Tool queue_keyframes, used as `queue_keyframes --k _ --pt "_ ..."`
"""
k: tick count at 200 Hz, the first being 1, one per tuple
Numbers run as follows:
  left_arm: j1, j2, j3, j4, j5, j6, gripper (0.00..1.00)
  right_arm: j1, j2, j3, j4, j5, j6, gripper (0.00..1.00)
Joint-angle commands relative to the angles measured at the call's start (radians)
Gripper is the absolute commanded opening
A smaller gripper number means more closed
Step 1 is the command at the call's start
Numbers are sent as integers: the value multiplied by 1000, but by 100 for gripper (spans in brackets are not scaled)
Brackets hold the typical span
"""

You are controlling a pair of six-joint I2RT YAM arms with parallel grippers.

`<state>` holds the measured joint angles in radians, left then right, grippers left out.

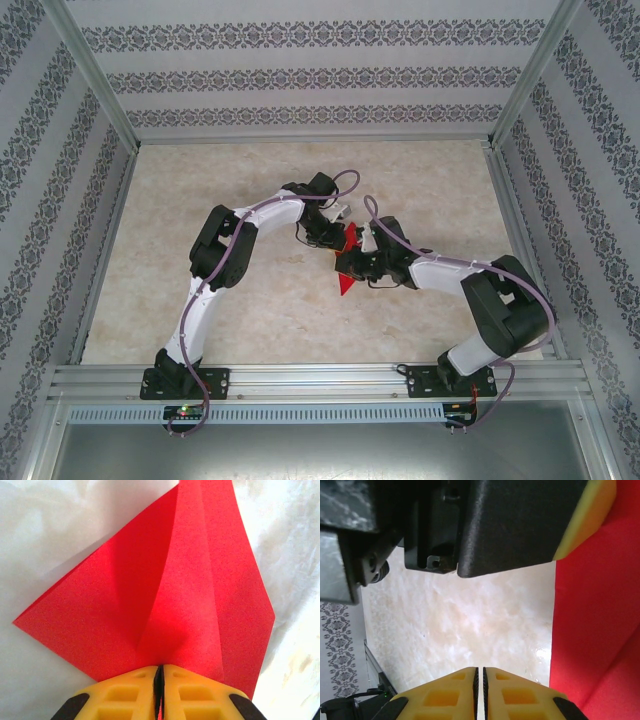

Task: Fold a paper plane with a square sheet of paper (pick it up from the middle)
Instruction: Third fold the triangle at the center of the table.

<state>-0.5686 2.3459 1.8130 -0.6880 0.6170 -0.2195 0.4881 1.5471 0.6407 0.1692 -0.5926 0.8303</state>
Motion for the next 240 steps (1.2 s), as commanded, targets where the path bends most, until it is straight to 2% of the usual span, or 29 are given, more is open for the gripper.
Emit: queue_keyframes --k 1,107,240 --pt "-24 130 -50 -77 -140 24 14 -9 5 -31 -38 3 -22 13" --pt "-23 130 -53 -85 -148 25 14 5 121 -26 53 -45 0 10" --pt "-23 141 -47 -91 -152 29 14 18 164 -21 -9 -7 -36 10"
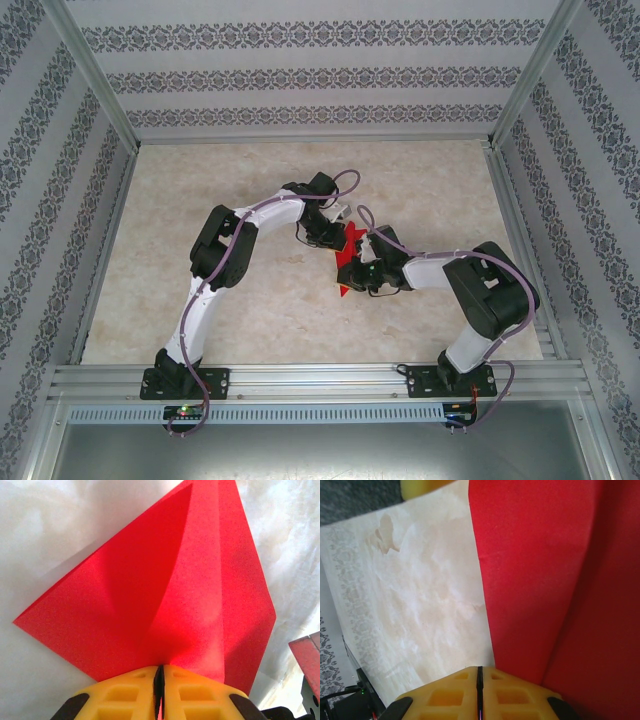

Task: Fold a paper plane with a square sheet of paper (pick it up from the middle)
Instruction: Third fold the triangle at the center of the table.

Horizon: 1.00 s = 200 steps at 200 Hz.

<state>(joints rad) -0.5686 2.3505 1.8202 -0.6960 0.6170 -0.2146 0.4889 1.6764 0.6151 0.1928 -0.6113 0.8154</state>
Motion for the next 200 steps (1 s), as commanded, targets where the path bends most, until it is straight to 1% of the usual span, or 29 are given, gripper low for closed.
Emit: queue_keyframes --k 1,84,104,132,151,200 --pt "-23 136 -55 -83 -152 24 14 17 35 5 -31 11 -21 10" --pt "-24 141 -55 -86 -156 28 14 19 45 24 -32 16 -20 11" --pt "-24 144 -55 -88 -156 28 14 20 4 18 -27 20 -15 12" --pt "-24 145 -49 -91 -157 29 14 16 -89 25 -76 33 -24 15" --pt "-24 144 -47 -91 -156 29 14 9 -122 12 -94 32 -25 16" --pt "-22 144 -48 -91 -155 31 14 16 -114 -29 -70 -4 -4 16"
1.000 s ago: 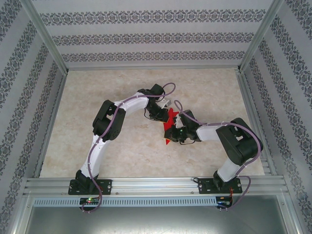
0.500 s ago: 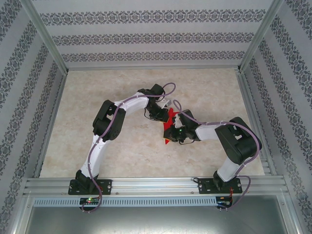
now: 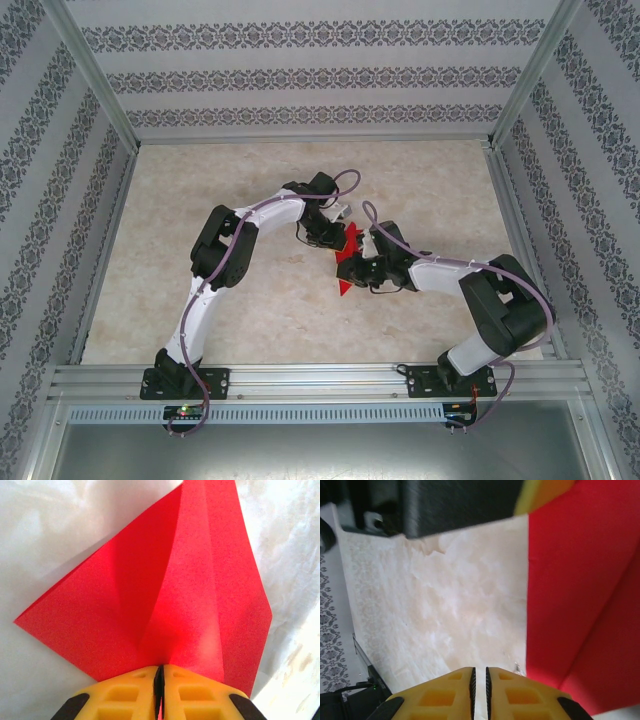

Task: Fold a paper plane with a square sheet of paper (pick it up from the middle)
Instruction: Third fold the triangle at the center of the table.

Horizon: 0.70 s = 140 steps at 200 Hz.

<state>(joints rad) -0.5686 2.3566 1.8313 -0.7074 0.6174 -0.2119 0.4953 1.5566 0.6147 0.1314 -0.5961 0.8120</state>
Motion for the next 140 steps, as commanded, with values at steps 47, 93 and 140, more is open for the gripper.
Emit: queue_keyframes --k 47,93,140 --pt "-22 138 -61 -82 -157 28 14 12 44 -28 31 -40 6 15" --pt "-22 138 -61 -83 -159 26 14 18 80 -18 64 -50 16 15" --pt "-22 142 -61 -85 -159 28 14 29 99 -10 59 -50 13 14"
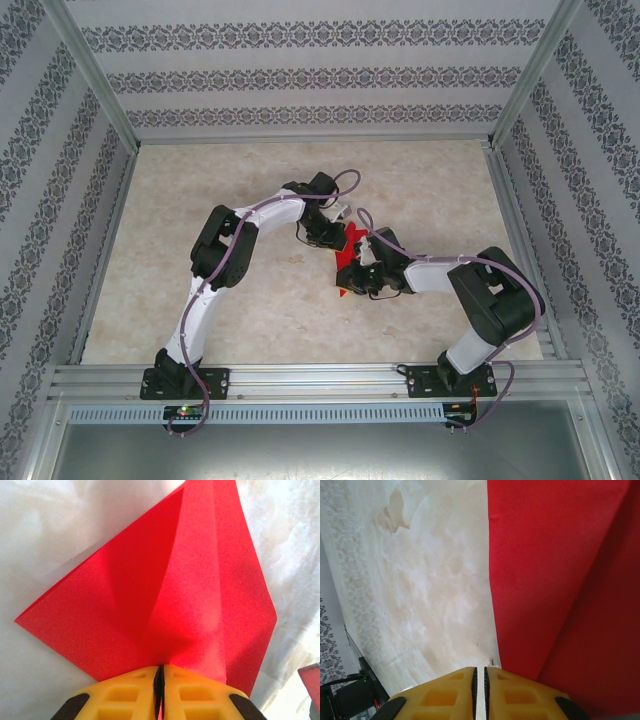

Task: Fold a paper plane with a square sheet of paper (pick it up from the middle)
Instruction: Third fold the triangle at the center of the table.

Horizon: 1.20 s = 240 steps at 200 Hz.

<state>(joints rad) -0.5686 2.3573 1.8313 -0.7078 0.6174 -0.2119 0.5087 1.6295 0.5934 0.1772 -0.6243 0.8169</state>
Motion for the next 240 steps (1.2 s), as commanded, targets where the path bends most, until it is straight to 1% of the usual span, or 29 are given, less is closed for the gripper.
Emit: queue_keyframes --k 1,45,159,188,216,240 --pt "-22 142 -61 -85 -159 28 14 15 27 11 12 -21 8 15" --pt "-22 142 -64 -84 -160 29 14 17 33 17 -56 20 -20 14" --pt "-22 146 -70 -81 -156 28 13 26 52 26 1 10 4 14" --pt "-22 145 -69 -81 -164 29 14 31 72 44 -115 60 -47 14" --pt "-22 145 -67 -84 -178 31 14 44 58 30 -176 86 -67 14" --pt "-20 146 -62 -88 -194 31 13 62 22 3 -182 86 -59 14"
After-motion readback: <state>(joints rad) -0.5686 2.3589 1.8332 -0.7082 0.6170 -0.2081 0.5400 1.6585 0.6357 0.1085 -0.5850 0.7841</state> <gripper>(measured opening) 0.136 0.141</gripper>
